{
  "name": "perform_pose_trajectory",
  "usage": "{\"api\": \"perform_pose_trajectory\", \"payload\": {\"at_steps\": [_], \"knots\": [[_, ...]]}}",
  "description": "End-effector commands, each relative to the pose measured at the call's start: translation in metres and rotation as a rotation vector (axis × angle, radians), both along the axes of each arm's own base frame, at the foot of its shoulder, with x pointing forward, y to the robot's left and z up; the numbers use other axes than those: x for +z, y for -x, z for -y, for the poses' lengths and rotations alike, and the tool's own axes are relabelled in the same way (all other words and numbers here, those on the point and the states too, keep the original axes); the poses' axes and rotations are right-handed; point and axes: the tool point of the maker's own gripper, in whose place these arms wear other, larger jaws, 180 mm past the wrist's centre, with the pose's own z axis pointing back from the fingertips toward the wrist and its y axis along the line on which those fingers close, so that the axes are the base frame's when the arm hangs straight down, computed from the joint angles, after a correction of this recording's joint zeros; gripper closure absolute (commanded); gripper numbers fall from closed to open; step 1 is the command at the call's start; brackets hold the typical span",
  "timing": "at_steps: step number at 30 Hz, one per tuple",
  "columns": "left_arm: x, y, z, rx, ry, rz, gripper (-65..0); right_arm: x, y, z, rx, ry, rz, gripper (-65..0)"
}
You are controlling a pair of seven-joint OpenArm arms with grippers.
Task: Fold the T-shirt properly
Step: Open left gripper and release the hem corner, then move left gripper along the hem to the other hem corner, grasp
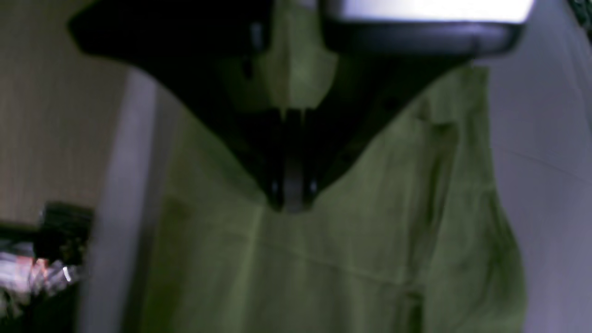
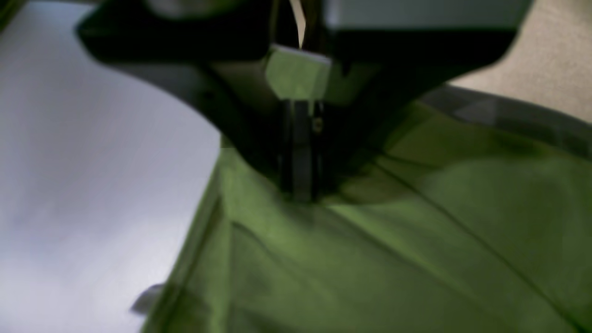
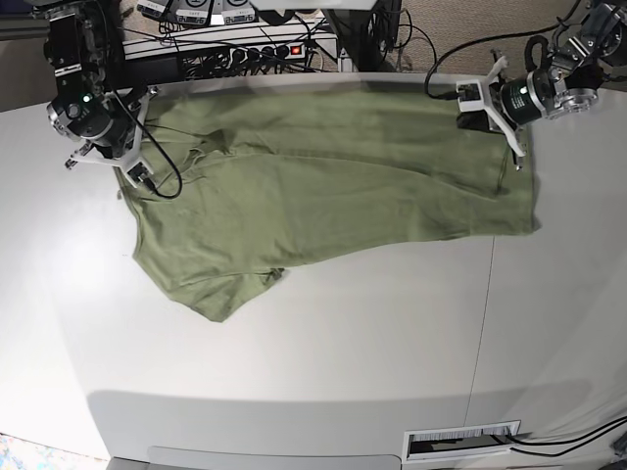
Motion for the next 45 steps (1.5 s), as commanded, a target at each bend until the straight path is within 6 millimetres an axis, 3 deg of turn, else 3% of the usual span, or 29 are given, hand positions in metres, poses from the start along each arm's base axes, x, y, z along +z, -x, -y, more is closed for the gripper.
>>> {"api": "perform_pose_trajectory", "payload": {"at_steps": [1, 9, 13, 16, 19, 23, 26, 32, 39, 45], "knots": [[-0.015, 0.027, -0.026, -0.050, -0.152, -0.101, 0.0, 0.016, -0.013, 0.006, 0.005, 0.018, 0.060, 0.0], [0.021, -0.007, -0.009, -0.004, -0.148, 0.064, 0.0, 0.041, -0.033, 0.019, -0.029, 0.000, 0.184, 0.0], [0.048, -0.036, -0.007, 0.087, -0.114, 0.174, -6.2, 0.043, -0.034, 0.020, -0.033, -0.003, 0.190, 0.0], [0.074, -0.057, -0.006, 0.171, -0.030, 0.209, -6.7, 0.043, -0.035, 0.018, -0.030, -0.008, 0.197, 0.0], [0.098, -0.079, -0.015, 0.257, 0.042, 0.247, -6.7, 0.044, -0.037, 0.017, -0.026, -0.013, 0.206, 0.0], [0.119, -0.107, -0.047, 0.381, 0.095, 0.296, -6.7, 0.045, -0.038, 0.016, -0.023, -0.019, 0.214, 0.0], [0.116, -0.119, -0.071, 0.457, 0.173, 0.279, -6.9, 0.045, -0.038, 0.014, -0.024, -0.032, 0.212, 0.0], [0.090, -0.141, -0.111, 0.612, 0.359, 0.160, -18.9, 0.052, -0.047, 0.012, -0.023, -0.035, 0.242, 0.0], [0.079, -0.166, -0.142, 0.725, 0.428, 0.112, -23.5, 0.056, -0.054, 0.008, -0.029, -0.053, 0.266, -0.7], [0.070, -0.168, -0.151, 0.785, 0.450, 0.093, -23.5, 0.054, -0.055, 0.004, -0.036, -0.068, 0.268, -0.7]]}}
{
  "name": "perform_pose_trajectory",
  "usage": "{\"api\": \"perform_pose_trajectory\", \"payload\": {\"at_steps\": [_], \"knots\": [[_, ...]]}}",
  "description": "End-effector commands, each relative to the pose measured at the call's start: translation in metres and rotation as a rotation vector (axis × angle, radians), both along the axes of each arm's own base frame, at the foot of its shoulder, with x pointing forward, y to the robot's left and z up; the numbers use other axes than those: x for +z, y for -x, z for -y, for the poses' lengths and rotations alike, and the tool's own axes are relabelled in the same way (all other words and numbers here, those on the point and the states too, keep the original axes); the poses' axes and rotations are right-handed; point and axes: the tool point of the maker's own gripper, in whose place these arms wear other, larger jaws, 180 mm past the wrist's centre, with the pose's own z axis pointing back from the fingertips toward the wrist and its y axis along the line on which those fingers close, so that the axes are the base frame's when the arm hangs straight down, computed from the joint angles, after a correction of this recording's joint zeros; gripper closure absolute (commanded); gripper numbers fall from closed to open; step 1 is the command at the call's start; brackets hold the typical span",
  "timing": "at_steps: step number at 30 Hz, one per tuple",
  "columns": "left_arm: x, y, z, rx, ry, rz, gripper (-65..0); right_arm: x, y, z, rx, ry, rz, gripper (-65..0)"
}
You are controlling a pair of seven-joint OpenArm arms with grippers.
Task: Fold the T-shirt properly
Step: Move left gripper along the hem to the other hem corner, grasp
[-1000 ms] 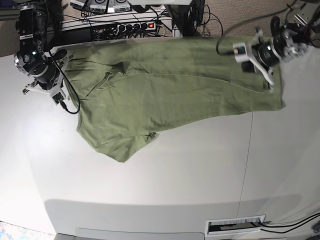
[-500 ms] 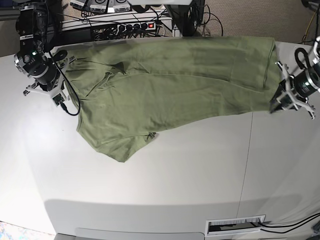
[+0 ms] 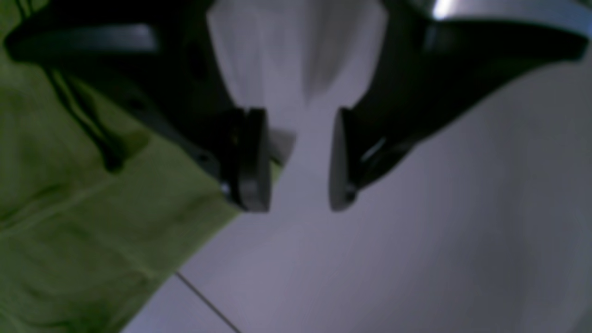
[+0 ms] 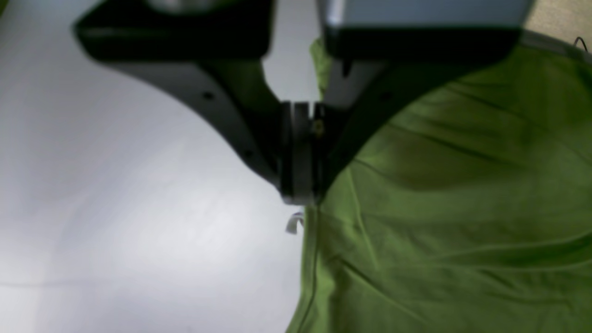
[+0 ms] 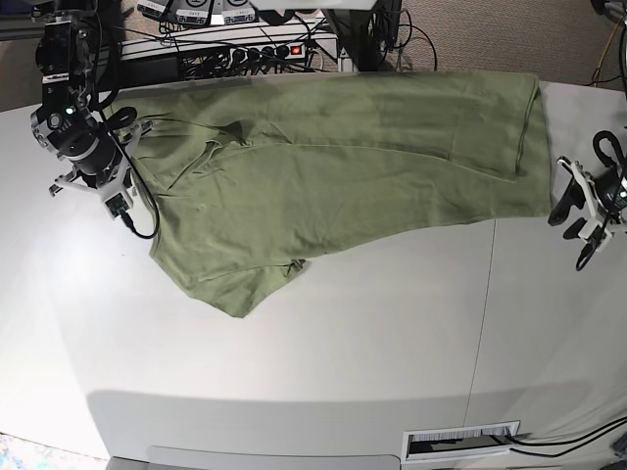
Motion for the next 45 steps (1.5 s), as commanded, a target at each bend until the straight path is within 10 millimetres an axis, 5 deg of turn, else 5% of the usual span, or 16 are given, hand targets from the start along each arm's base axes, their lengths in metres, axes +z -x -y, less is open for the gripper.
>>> {"api": "perform_pose_trajectory", "payload": {"at_steps": [1, 16, 27, 45], "knots": [[0.015, -0.010, -0.006, 0.008, 0.004, 0.040, -23.5, 0.014, -0.010, 0.003, 0.008, 0.014, 0.047, -0.7], [-0.035, 0.019, 0.037, -0.096, 0.015, -0.108, -23.5, 0.015, -0.010, 0.004, 0.005, 0.017, 0.045, -0.7], [-0.004, -0.020, 0.034, -0.101, -0.013, -0.010, -23.5, 0.014, -0.009, 0.005, 0.002, 0.021, 0.038, -0.7], [-0.010, -0.024, 0.014, -0.071, -0.067, 0.002, -23.5, 0.013, -0.007, 0.006, -0.003, 0.027, 0.028, -0.7]]}}
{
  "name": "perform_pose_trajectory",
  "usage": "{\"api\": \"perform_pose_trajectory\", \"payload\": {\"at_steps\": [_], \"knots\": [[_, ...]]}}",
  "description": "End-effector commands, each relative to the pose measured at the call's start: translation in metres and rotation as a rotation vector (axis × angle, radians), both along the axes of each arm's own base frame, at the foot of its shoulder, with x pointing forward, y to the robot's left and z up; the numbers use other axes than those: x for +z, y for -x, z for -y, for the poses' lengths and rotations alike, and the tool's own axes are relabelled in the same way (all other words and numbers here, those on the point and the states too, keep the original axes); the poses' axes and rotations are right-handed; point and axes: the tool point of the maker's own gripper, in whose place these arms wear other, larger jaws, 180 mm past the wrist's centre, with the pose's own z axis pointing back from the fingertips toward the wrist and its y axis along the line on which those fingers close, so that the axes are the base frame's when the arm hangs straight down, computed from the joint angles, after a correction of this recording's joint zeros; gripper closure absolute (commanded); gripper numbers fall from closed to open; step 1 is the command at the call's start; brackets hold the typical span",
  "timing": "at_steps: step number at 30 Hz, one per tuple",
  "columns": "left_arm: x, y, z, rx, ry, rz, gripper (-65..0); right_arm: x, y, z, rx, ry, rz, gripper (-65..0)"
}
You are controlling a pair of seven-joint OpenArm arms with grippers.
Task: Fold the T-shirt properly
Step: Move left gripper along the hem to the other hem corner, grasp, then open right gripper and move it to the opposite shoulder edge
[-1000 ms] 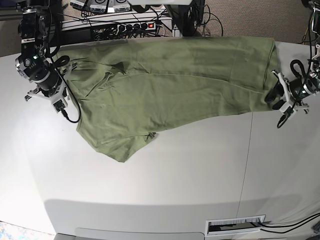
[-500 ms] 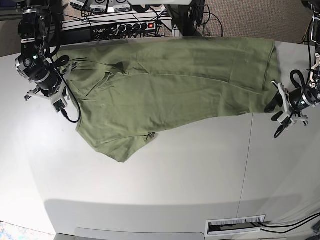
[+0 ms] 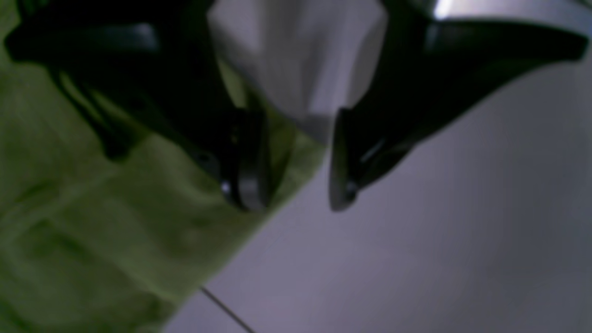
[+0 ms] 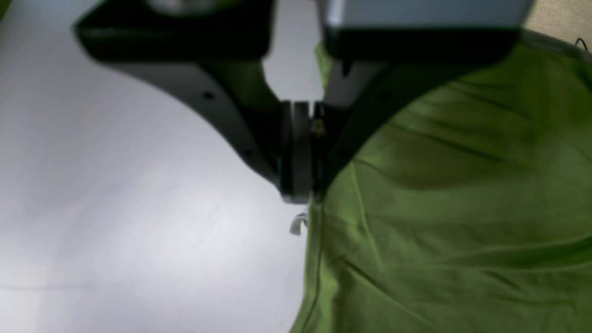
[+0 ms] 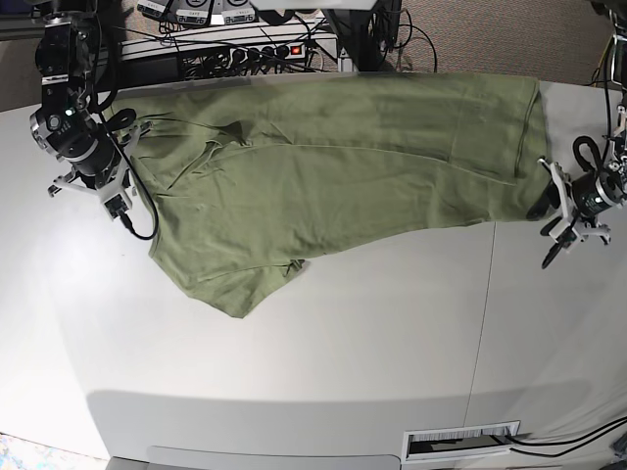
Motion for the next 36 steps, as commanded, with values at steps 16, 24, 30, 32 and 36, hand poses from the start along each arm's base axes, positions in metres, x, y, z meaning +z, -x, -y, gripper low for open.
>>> {"api": "perform_pose_trajectory", "payload": {"at_steps": [16, 24, 30, 32, 36], "knots": [[-0.013, 0.005, -0.025, 0.119, 0.072, -0.049, -21.5, 0.013, -0.008, 0.004, 0.007, 0.015, 0.042, -0.7], [-0.004, -0.003, -0.020, 0.126, 0.117, -0.018, 0.0, 0.014, -0.009, 0.004, 0.007, 0.016, 0.043, -0.7], [0.016, -0.011, -0.014, 0.088, 0.116, 0.029, 0.0, 0.026, -0.025, 0.004, 0.010, 0.017, 0.098, -0.7], [0.026, -0.015, -0.011, 0.084, 0.139, 0.049, 0.0, 0.034, -0.035, 0.006, 0.011, 0.022, 0.136, -0.8], [0.036, -0.019, -0.003, 0.078, 0.171, 0.056, 0.0, 0.040, -0.060, 0.016, -0.030, 0.004, 0.188, -9.1]]}}
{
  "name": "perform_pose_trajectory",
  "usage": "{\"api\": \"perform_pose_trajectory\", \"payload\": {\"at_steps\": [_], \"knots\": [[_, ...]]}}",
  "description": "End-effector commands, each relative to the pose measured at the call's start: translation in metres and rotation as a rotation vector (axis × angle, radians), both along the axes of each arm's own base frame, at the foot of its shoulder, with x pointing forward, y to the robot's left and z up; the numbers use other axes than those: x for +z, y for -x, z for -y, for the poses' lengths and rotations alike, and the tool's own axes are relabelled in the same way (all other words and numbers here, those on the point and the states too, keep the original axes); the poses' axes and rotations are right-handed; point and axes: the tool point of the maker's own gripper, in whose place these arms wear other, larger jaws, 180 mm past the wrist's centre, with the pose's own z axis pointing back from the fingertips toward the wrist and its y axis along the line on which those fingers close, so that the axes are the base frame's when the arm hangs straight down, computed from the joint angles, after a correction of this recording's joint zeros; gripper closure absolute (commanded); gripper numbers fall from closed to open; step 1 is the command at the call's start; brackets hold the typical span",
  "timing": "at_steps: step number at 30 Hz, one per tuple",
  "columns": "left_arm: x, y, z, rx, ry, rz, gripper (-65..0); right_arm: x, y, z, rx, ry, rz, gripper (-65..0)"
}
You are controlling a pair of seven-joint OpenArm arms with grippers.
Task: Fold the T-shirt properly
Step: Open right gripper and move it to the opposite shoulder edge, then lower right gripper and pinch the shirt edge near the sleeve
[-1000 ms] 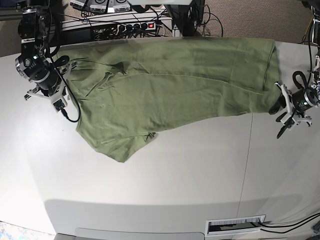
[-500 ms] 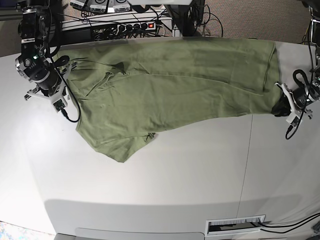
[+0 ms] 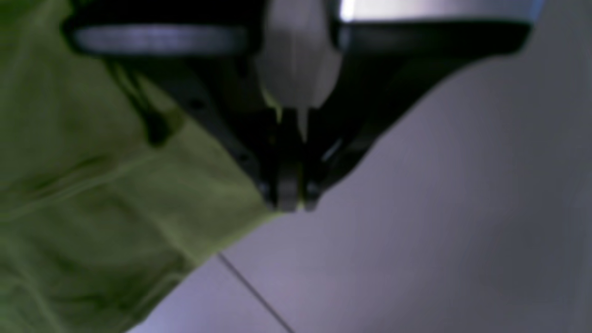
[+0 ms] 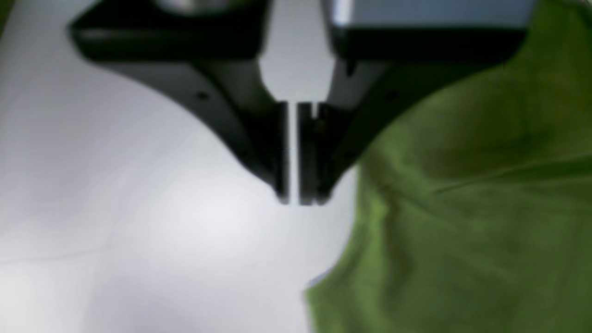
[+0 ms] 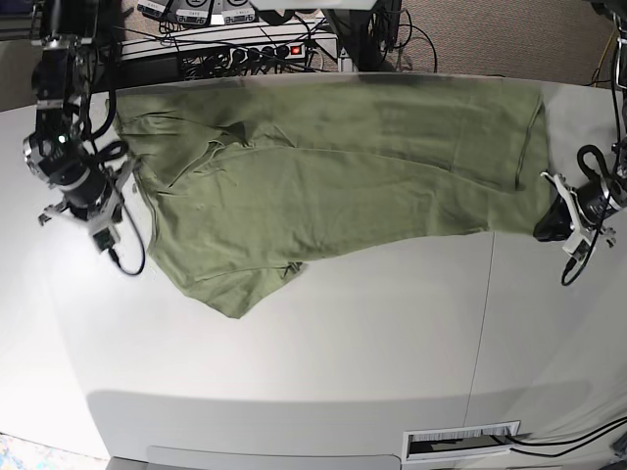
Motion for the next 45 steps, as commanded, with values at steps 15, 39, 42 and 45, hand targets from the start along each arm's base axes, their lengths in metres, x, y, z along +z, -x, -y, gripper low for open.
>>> {"api": "perform_pose_trajectory", "payload": {"at_steps": [15, 39, 42, 45], "knots": [[0.019, -0.003, 0.007, -0.015, 0.034, 0.033, 0.0, 0.009, -0.104, -0.010, -0.095, -0.267, 0.190, -14.7], [0.015, 0.003, 0.008, -0.010, 0.048, 0.020, 0.0, -0.016, -0.168, -0.041, -0.059, -0.265, 0.154, -14.8], [0.015, 0.003, 0.008, -0.010, 0.049, 0.020, 0.0, -0.021, -0.165, -0.035, -0.065, -0.262, 0.150, -14.8], [0.015, 0.003, 0.008, -0.010, 0.048, 0.019, 0.0, -0.035, -0.162, -0.034, -0.076, -0.284, 0.134, -14.8]]}}
